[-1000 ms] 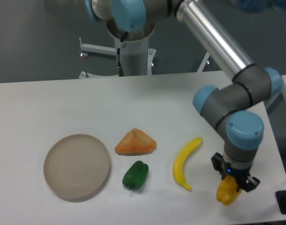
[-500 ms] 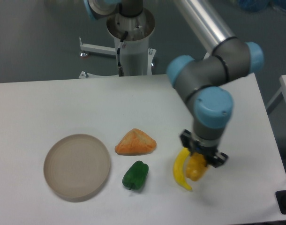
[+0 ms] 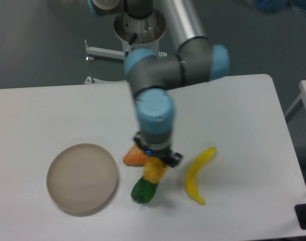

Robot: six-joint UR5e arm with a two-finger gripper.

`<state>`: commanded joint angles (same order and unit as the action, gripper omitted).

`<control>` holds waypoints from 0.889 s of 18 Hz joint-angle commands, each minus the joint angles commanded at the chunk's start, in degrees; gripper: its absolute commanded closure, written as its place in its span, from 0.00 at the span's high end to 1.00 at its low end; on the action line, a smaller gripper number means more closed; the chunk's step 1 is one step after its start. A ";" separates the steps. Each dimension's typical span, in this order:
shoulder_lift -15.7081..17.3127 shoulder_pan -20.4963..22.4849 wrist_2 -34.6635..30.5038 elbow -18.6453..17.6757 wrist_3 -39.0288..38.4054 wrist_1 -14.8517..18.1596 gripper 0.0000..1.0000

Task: Place the yellow pepper on the plate
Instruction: 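Carry the yellow pepper over the green pepper toward the beige plate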

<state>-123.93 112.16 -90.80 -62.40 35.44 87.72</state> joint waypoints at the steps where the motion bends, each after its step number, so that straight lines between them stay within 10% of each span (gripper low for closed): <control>1: -0.09 -1.05 0.44 0.00 -1.32 0.00 0.38; 16: -5.18 -9.76 0.89 -0.09 -12.84 -2.63 0.38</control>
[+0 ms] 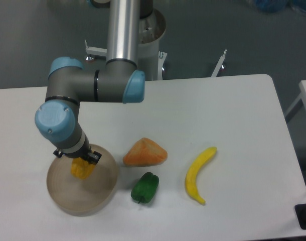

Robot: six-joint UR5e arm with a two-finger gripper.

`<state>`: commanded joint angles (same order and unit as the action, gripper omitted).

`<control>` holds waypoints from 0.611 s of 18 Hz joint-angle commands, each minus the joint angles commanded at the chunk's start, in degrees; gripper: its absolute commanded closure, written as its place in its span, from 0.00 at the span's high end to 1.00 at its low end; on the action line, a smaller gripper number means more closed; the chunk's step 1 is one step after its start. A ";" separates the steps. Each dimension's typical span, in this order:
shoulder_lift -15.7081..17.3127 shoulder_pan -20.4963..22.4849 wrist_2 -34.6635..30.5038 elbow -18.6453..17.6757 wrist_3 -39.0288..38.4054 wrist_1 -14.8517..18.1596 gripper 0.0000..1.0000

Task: Place the yellow pepper on the plate
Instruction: 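Carry the yellow pepper over the green pepper toward the beige plate, then lower the yellow pepper onto the plate and open the gripper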

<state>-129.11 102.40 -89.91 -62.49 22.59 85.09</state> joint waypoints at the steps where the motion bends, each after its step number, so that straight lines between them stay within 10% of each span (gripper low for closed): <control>1: -0.44 -0.70 0.00 0.00 -0.53 -0.62 0.38; 11: -1.94 -1.15 -0.26 -0.09 -1.85 -1.50 0.42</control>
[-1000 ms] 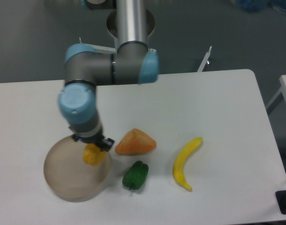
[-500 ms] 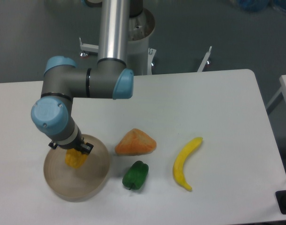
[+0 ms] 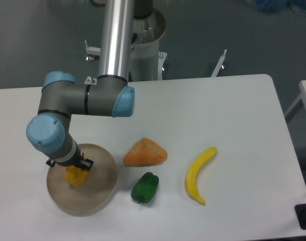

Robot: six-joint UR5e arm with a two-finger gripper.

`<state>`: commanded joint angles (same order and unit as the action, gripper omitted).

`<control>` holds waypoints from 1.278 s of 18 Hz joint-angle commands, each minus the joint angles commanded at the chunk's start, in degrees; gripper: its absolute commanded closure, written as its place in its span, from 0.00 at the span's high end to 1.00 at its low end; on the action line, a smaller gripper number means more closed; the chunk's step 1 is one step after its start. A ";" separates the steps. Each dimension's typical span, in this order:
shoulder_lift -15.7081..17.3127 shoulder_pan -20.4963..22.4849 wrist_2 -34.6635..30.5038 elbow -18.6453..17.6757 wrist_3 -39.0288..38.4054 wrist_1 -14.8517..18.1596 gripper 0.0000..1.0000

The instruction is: Place the yellow pepper on the plate

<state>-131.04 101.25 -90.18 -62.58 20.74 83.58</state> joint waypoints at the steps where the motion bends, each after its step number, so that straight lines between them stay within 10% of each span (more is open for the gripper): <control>1: 0.00 0.09 0.00 0.00 0.00 0.00 0.42; 9: 0.44 0.09 -0.26 0.35 0.70 -1.05 0.99; 23: 7.03 15.46 -0.88 0.88 19.23 -1.41 0.99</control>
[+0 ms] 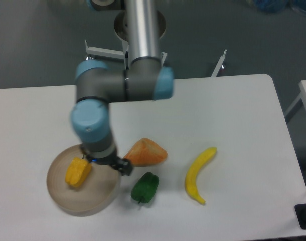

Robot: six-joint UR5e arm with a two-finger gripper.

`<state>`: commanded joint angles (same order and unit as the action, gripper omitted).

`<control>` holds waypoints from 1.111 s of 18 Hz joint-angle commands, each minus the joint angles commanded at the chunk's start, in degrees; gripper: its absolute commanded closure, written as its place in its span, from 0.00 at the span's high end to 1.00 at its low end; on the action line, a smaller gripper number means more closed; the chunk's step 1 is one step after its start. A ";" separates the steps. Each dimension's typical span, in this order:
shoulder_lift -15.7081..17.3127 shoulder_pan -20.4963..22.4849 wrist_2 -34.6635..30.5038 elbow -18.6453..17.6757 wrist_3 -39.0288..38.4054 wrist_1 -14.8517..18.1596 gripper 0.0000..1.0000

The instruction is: Place the yellow pepper on the plate

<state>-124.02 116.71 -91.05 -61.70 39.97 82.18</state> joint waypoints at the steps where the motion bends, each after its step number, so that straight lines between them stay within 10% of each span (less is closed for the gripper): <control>1: 0.18 1.06 0.00 0.00 1.93 0.00 0.99; 20: 0.09 9.59 -0.09 -2.72 18.83 -5.18 1.00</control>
<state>-123.93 126.30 -91.14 -64.42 58.80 76.99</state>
